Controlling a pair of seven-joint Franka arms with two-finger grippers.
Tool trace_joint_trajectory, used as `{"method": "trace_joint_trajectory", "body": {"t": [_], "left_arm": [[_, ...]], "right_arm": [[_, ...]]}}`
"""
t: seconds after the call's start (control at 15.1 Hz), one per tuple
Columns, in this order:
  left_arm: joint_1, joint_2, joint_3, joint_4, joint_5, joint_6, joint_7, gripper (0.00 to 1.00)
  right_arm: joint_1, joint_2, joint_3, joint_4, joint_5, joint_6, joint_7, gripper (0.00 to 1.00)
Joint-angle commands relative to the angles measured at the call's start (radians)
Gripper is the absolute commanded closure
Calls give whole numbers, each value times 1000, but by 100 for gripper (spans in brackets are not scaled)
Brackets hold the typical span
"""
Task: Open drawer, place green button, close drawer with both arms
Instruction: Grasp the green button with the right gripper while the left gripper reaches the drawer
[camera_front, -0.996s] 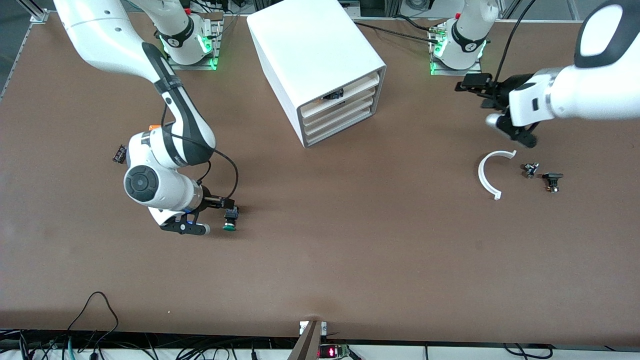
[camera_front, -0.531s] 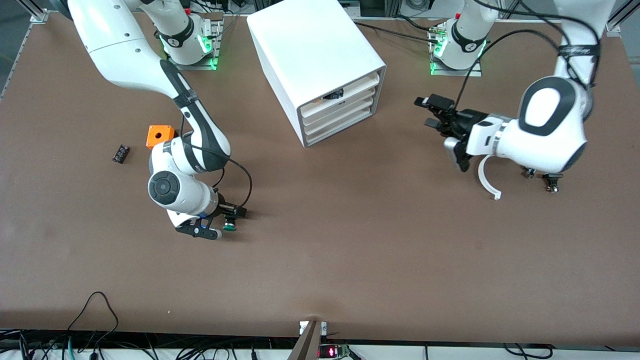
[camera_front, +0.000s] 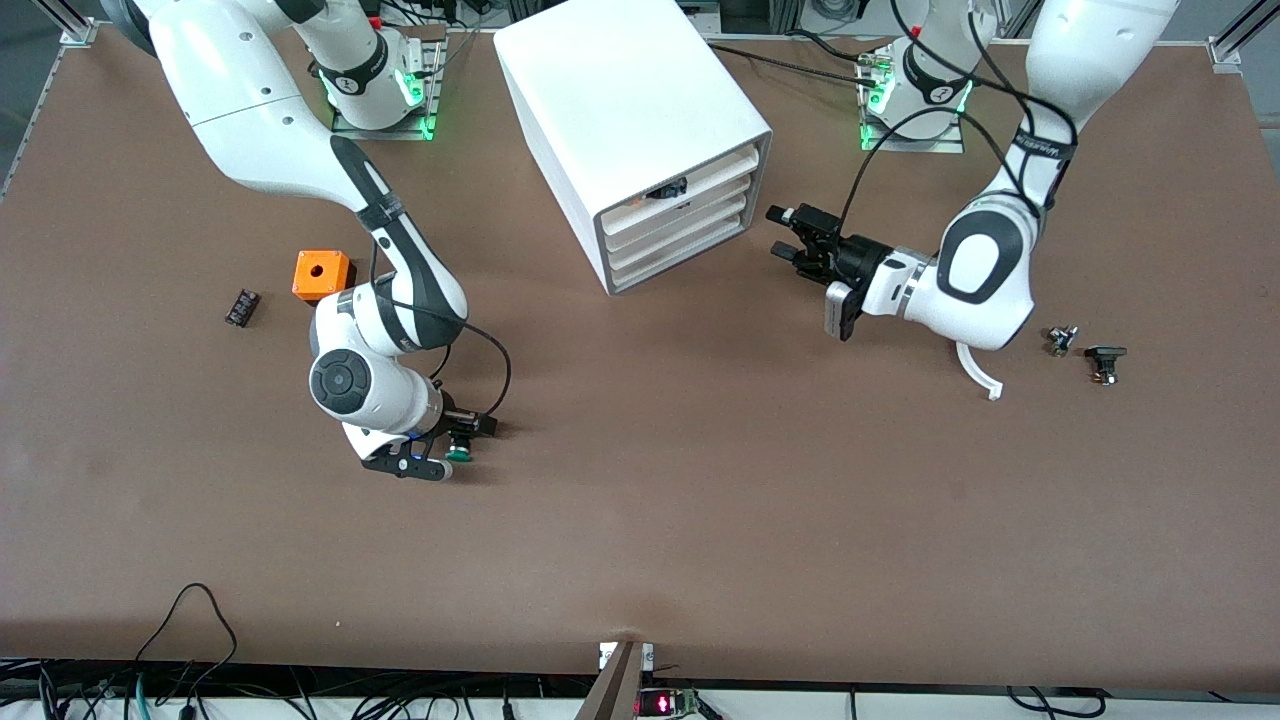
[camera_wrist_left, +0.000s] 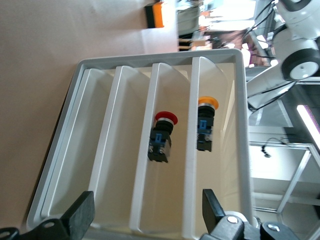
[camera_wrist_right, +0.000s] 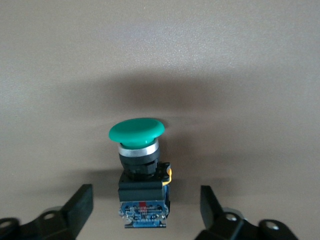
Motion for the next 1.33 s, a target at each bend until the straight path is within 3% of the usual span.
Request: {"method": "trace_joint_trajectory", "body": {"t": [0.0, 0.2, 0.33, 0.8, 1.0, 1.06, 1.26], "left_arm": [[-22, 97, -15, -26, -120, 5, 158, 14], [-56, 121, -29, -64, -173, 80, 219, 23], [-70, 153, -36, -78, -209, 98, 244, 28], [-98, 198, -52, -93, -248, 130, 293, 37], [-116, 200, -67, -109, -289, 152, 296, 42], [-121, 203, -67, -109, -292, 160, 301, 45], [-134, 216, -69, -109, -297, 164, 312, 71]], "right_arm": [[4, 10, -1, 16, -12, 2, -32, 53], [4, 10, -1, 14, -12, 2, -30, 88], [3, 8, -1, 14, -10, 2, -27, 100], [1, -1, -1, 34, 1, -7, -29, 100], [3, -1, 0, 109, 4, -107, 8, 100], [3, -1, 0, 140, 2, -144, 35, 100], [9, -3, 2, 232, 4, -263, 66, 100]]}}
